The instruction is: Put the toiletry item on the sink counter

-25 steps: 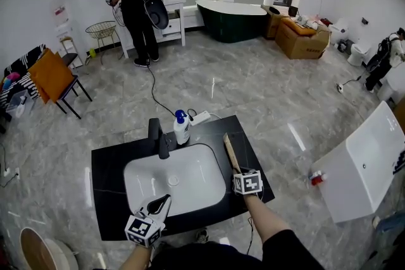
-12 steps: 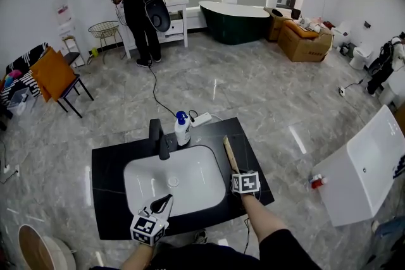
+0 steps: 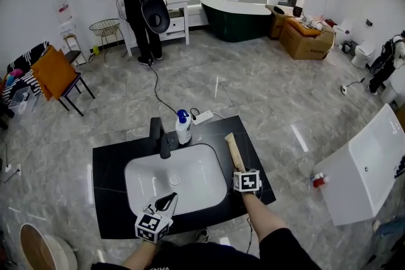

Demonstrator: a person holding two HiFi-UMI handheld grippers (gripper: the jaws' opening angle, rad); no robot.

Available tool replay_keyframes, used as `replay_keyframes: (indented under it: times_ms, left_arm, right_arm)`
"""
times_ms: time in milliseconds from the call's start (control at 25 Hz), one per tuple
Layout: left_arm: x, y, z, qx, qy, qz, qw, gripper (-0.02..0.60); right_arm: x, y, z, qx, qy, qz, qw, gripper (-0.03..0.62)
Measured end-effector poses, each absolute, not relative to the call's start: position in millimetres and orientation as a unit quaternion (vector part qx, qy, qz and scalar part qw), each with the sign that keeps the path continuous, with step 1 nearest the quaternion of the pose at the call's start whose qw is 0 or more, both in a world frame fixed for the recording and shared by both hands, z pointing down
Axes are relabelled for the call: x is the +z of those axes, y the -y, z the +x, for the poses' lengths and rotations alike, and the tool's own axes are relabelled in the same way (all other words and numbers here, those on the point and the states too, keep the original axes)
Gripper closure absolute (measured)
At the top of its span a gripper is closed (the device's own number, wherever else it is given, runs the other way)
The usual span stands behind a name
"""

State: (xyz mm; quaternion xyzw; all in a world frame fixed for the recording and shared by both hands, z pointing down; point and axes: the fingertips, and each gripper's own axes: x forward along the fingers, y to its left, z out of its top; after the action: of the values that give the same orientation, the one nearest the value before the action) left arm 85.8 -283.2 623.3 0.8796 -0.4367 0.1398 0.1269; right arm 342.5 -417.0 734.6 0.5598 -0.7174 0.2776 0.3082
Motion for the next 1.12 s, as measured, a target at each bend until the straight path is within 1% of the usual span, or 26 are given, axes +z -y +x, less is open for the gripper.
replay_keyframes:
  times_ms: [160,240,400,640,960,1080,1120]
  left_arm:
    - [620,283,89,0.139,0.436,0.879,0.138,0.574]
    - [623,282,89,0.140,0.432,0.881,0.135,0.574]
    - [629,279,87,0.145,0.424,0.884,0.132,0.574]
    - [619,278,84,0.135,0.414,0.890,0.134,0.574]
    - [610,277,71,0.135,0.385,0.904,0.123,0.574]
    - [606,276,67,0.131,0.372,0.912,0.116,0.574]
    - [606,275,66,0.130,0.364,0.915,0.116,0.574]
  right_arm:
    - [736,419,347,0.270,0.713,0.568,0.311,0.480]
    - [734,420,350,0.267,0.707,0.575,0.314,0.426]
    - [733,418,351,0.269,0.702,0.579,0.315,0.420]
    - [723,411,353,0.262,0.692,0.598,0.307,0.361]
    - [697,391,343,0.262,0.680,0.633,0.262,0.354]
    - [684,377,333,0.258,0.679,0.644,0.238,0.365]
    - [679,372,329,0.255,0.680,0.648,0.230,0.378]
